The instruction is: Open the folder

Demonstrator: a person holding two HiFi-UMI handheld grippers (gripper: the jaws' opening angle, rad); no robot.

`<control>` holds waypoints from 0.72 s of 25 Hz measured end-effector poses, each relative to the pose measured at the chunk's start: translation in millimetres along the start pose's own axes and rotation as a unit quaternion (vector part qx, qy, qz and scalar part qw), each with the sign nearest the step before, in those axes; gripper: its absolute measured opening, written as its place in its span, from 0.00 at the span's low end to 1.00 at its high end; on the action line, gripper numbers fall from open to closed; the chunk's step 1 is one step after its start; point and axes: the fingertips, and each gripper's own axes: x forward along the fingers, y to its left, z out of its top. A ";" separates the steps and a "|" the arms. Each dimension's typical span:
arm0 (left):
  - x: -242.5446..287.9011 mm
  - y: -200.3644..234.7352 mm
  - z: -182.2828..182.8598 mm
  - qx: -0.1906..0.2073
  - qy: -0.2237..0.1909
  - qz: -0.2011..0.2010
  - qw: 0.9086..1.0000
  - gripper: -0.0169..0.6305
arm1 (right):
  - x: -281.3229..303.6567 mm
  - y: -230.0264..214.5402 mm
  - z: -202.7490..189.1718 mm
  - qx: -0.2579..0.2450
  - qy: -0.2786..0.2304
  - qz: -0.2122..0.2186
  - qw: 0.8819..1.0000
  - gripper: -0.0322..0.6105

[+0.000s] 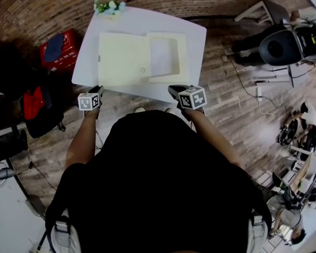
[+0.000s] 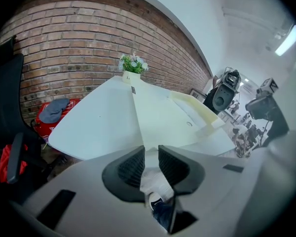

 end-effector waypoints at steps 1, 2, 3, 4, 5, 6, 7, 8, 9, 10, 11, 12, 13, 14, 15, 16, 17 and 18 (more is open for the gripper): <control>-0.9 -0.2 1.4 0.001 -0.002 0.001 1.000 0.17 | -1.0 1.3 2.5 -0.003 -0.001 0.000 1.000 0.09; -1.7 -0.4 2.4 0.002 -0.003 0.002 1.000 0.18 | -1.4 1.9 3.6 -0.005 -0.002 0.001 1.000 0.09; -2.4 -0.6 3.1 0.003 -0.004 0.002 1.000 0.18 | -1.2 2.1 3.5 -0.006 -0.001 0.002 1.000 0.09; -3.4 -1.0 3.6 0.005 -0.004 0.003 1.000 0.18 | -1.1 2.1 3.1 -0.007 0.000 0.002 1.000 0.09; -4.6 -1.5 4.0 0.006 -0.005 0.003 1.000 0.19 | -0.8 1.5 1.7 -0.008 0.001 0.002 1.000 0.09; -6.2 -2.3 4.5 0.007 -0.006 0.005 1.000 0.20 | -0.5 0.4 -0.2 -0.007 0.003 0.002 1.000 0.09; -8.0 -3.4 5.2 0.008 -0.007 0.007 1.000 0.21 | -0.8 -0.4 -1.0 -0.008 0.003 0.003 1.000 0.09; -9.9 -4.6 6.2 0.008 -0.009 0.009 1.000 0.22 | -1.4 -0.2 -0.6 -0.011 0.002 0.005 1.000 0.09; -12.0 -5.8 7.5 0.009 -0.011 0.011 1.000 0.23 | -2.0 0.6 0.4 -0.013 0.000 0.008 1.000 0.09; -14.2 -6.8 8.7 0.009 -0.013 0.012 1.000 0.24 | -2.4 1.6 1.4 -0.013 -0.002 0.011 1.000 0.09; -16.2 -7.7 9.8 0.008 -0.016 0.013 1.000 0.24 | -2.6 2.6 2.5 -0.013 -0.003 0.015 1.000 0.09; -17.7 -8.3 11.0 0.008 -0.017 0.014 1.000 0.25 | -2.8 3.2 3.6 -0.013 -0.003 0.017 1.000 0.09; -19.0 -8.9 12.5 0.009 -0.020 0.014 1.000 0.25 | -2.9 3.2 4.4 -0.012 -0.003 0.017 1.000 0.09; -20.0 -9.4 13.9 0.010 -0.022 0.015 1.000 0.26 | -3.0 3.0 4.8 -0.012 -0.002 0.017 1.000 0.09; -20.8 -10.0 15.0 0.010 -0.024 0.015 1.000 0.26 | -3.2 2.8 5.6 -0.013 -0.002 0.018 1.000 0.09; -21.8 -11.1 16.1 0.011 -0.025 0.016 0.999 0.26 | -3.7 2.8 6.7 -0.017 -0.002 0.019 1.000 0.09; -23.5 -12.8 17.7 0.012 -0.026 0.017 0.999 0.27 | -4.3 2.8 7.4 -0.021 -0.002 0.019 1.000 0.09; -26.5 -15.2 20.5 0.014 -0.028 0.019 0.999 0.27 | -4.9 2.6 7.5 -0.023 -0.002 0.020 1.000 0.09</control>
